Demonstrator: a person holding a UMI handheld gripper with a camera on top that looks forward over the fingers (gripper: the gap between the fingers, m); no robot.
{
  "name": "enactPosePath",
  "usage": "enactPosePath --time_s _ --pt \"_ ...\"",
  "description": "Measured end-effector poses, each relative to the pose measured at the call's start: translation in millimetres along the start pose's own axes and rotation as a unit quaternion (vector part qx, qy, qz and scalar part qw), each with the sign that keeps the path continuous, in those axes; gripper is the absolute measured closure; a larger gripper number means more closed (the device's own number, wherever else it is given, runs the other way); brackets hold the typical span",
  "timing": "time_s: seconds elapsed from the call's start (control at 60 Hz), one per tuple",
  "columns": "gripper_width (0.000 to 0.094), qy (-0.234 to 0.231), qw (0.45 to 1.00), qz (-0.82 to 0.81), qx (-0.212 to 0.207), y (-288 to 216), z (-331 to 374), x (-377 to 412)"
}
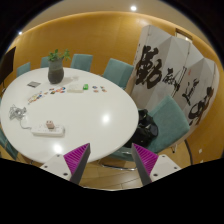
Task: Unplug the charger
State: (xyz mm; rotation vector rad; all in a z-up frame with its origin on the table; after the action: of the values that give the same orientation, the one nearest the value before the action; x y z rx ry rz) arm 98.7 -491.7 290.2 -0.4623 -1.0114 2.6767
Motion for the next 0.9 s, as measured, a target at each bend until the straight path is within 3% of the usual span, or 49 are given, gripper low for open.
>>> enactPosePath --time_s 0.333,0.533,0.733,0.9 --pt "0.0063 -0.005 1.000 -0.010 0.017 63.1 -19.3 13.4" --pt "0.0068 -0.084 0.996 0.000 0.006 111.1 -47.1 89.4" --pt "0.0069 -0.158 0.986 -0.010 -0.055 72.7 -90.6 199.7" --pt "0.0067 -0.169 0.979 -0.024 -0.110 16.6 -151.1 279.8"
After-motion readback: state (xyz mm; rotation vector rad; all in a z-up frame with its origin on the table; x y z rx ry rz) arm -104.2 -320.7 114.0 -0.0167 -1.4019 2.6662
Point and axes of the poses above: the point between the fingertips, and its own axes, seen from behind it with the camera up: x to the left, y down, z backward, against the way the camera looks, the point moved 10 cm from there along z, backward, against the way the camera looks, and after that the axes turned 4 degrees about x, right-handed, at the moved point
